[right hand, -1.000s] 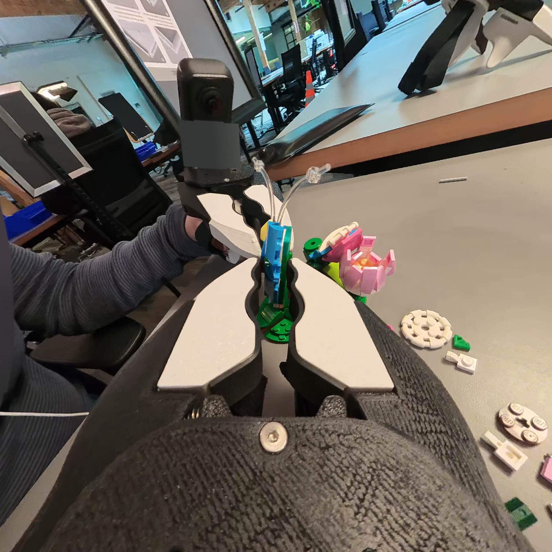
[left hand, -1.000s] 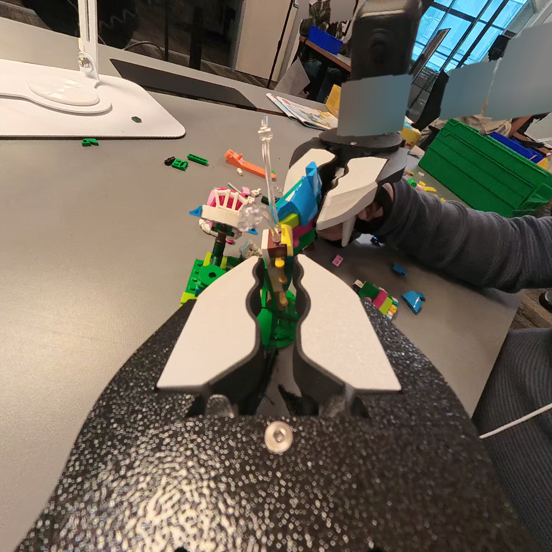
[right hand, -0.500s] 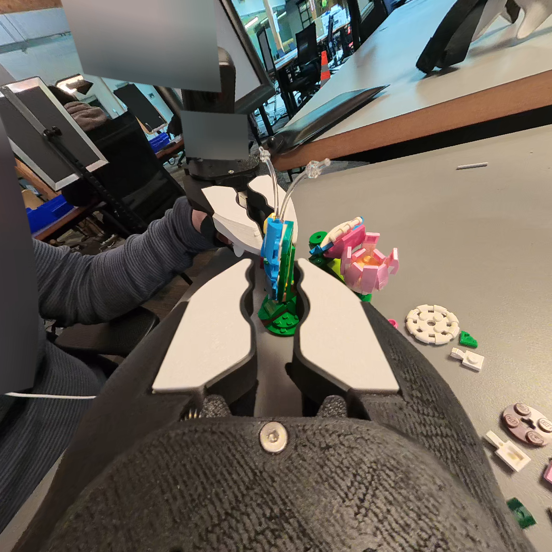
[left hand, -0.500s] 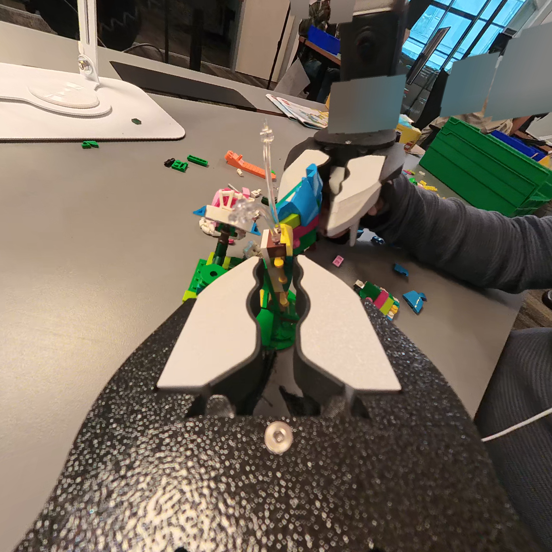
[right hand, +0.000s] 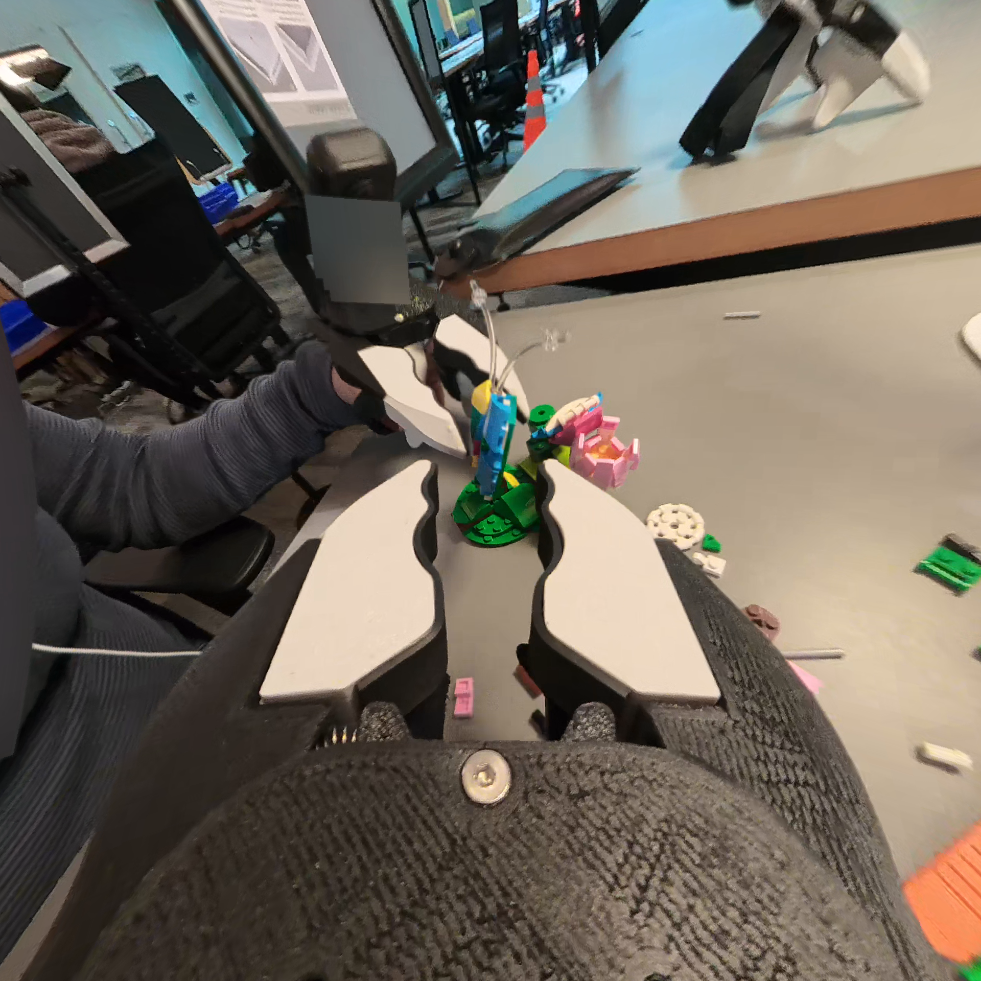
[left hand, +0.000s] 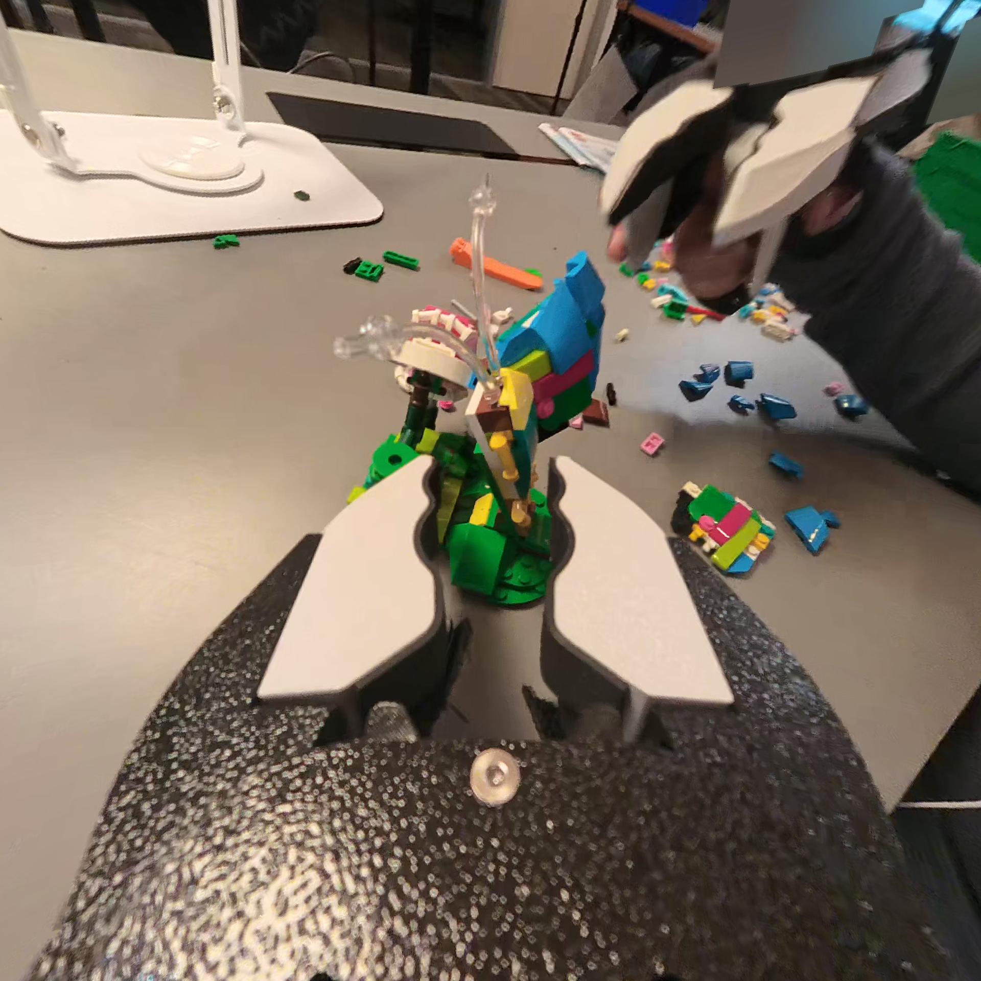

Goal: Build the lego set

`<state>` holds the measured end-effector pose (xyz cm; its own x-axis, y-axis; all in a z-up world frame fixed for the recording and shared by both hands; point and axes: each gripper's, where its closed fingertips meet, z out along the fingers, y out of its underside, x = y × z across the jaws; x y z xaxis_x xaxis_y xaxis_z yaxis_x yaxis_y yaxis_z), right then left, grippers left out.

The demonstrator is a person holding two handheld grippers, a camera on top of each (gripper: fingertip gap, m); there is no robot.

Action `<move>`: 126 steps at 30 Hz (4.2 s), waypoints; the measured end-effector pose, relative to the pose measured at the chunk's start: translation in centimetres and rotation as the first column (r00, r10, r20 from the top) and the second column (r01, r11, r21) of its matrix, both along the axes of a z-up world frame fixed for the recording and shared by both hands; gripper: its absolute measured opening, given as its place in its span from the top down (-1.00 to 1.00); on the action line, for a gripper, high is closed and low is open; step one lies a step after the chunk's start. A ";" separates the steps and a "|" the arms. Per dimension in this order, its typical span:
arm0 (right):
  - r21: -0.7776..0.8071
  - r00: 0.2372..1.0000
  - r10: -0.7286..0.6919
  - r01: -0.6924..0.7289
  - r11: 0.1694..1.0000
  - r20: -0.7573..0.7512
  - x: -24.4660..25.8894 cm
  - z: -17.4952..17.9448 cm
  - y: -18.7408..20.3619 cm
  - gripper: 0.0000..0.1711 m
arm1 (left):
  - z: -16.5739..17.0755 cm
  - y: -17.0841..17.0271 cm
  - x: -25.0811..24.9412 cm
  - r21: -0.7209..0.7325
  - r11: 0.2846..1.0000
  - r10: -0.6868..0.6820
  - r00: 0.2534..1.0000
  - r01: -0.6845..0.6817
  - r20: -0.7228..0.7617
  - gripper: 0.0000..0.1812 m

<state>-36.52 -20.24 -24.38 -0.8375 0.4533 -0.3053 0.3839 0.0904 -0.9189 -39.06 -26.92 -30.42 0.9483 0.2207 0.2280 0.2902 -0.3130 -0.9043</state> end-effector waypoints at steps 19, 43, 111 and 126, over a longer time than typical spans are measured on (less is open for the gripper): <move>0.034 0.973 -0.198 0.203 0.979 -0.123 15.3 4.0 5.9 0.75 | 0.0 3.1 -8.7 -0.100 0.983 0.140 0.983 -0.152 -0.117 0.82; -0.142 -0.030 -0.705 0.985 0.102 -0.709 18.5 2.2 25.5 0.83 | 5.2 -1.0 -4.8 0.316 0.707 0.707 0.645 -0.632 -0.291 0.33; 0.271 0.703 -0.326 0.595 0.757 -0.632 0.8 5.0 2.4 0.89 | 6.9 -2.9 -6.0 0.490 0.620 0.759 0.627 -0.613 -0.176 0.62; 0.442 0.999 -0.008 0.024 0.897 -0.037 10.6 -6.7 -0.3 0.77 | 6.7 -1.6 -5.7 0.467 0.659 0.732 0.646 -0.590 -0.218 0.64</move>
